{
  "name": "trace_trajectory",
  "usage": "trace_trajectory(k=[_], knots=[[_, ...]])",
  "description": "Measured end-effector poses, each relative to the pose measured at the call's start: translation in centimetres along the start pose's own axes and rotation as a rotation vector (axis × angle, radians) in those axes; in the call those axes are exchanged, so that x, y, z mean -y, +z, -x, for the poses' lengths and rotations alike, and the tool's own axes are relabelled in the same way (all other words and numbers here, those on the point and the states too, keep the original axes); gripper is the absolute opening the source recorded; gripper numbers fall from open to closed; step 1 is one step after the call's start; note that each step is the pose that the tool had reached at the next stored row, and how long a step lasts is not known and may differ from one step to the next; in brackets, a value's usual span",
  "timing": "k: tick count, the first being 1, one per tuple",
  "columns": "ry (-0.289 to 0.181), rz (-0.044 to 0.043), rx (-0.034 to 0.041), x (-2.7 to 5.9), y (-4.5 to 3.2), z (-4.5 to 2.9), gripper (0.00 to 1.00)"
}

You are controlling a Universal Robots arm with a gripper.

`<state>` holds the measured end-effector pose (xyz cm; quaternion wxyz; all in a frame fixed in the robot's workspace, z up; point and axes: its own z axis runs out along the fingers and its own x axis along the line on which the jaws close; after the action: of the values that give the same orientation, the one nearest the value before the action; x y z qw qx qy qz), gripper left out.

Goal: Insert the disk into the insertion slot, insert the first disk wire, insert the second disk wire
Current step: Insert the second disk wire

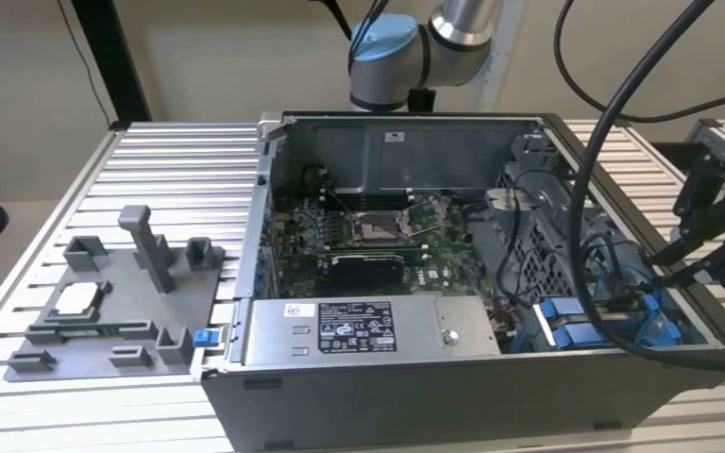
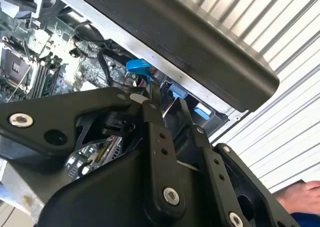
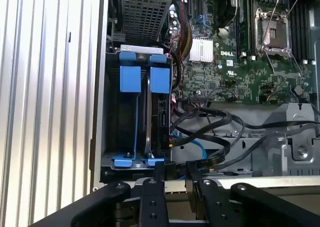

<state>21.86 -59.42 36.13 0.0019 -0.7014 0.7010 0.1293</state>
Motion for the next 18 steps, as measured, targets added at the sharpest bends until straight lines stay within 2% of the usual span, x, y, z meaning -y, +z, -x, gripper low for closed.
trace_trajectory(k=[2,5,6,9,12,13,18], knots=[[0.002,0.0089,0.0008,0.02,0.06,-0.22,1.0],[0.001,0.0125,0.0074,0.07,0.26,-0.38,1.0],[0.0,0.0128,0.0124,0.09,0.33,-0.41,1.0],[-0.004,0.0131,0.035,0.12,0.46,-0.5,1.0],[-0.003,0.0132,0.0442,0.13,0.49,-0.67,1.0],[-0.002,0.0133,0.046,0.13,0.5,-0.74,0.0],[0.003,0.0168,0.0507,0.13,0.44,-1.28,0.0]])
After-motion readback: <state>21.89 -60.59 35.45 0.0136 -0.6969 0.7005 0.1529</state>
